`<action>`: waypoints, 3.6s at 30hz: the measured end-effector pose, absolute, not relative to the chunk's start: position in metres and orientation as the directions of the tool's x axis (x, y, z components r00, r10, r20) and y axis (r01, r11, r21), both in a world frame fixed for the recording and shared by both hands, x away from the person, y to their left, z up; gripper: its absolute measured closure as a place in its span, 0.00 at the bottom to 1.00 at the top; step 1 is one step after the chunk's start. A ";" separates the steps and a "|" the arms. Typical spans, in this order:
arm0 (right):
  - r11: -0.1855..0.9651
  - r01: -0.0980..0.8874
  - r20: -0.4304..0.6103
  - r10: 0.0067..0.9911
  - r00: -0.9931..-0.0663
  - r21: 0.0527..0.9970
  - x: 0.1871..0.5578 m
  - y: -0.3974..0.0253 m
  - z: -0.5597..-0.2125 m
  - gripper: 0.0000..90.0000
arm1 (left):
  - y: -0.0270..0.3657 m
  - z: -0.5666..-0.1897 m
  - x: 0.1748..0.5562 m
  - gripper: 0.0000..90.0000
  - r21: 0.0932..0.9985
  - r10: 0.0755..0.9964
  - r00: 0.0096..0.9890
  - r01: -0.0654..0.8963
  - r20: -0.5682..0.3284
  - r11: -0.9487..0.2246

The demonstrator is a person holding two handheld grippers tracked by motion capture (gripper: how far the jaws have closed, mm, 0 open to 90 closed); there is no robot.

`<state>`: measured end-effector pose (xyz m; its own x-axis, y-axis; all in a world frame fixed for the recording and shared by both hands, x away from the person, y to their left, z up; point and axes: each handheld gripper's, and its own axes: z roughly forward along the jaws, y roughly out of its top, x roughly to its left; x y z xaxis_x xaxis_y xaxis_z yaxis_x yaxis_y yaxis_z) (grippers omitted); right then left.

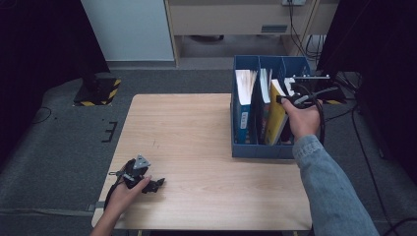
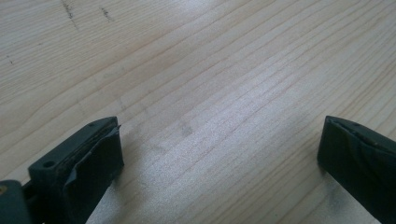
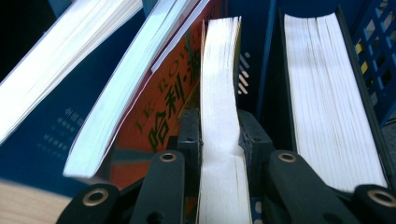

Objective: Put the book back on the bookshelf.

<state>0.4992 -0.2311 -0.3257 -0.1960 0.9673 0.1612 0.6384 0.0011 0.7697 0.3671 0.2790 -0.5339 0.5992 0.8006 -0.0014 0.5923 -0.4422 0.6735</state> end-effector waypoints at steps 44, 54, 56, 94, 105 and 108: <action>-0.060 0.606 0.177 0.975 -0.135 0.793 0.551 -0.221 -0.335 0.83 | 0.278 -0.534 0.369 0.00 0.670 0.795 0.607 0.590 -0.001 -0.450; -0.049 0.610 0.166 0.977 -0.137 0.791 0.553 -0.219 -0.339 0.83 | 0.278 -0.533 0.369 0.00 0.668 0.794 0.607 0.591 0.000 -0.451; -0.046 0.611 0.165 0.976 -0.139 0.790 0.552 -0.219 -0.339 0.83 | 0.278 -0.533 0.369 0.00 0.668 0.794 0.607 0.591 -0.001 -0.451; -0.028 0.622 0.169 0.971 -0.169 0.782 0.537 -0.217 -0.349 0.80 | 0.278 -0.533 0.368 0.00 0.669 0.793 0.609 0.589 0.000 -0.452; -0.005 0.624 0.153 0.971 -0.184 0.781 0.535 -0.213 -0.349 0.77 | 0.277 -0.533 0.368 0.00 0.669 0.789 0.614 0.587 -0.001 -0.456; 0.000 0.629 0.153 0.970 -0.191 0.778 0.535 -0.214 -0.348 0.72 | 0.277 -0.533 0.368 0.00 0.669 0.789 0.614 0.587 -0.001 -0.456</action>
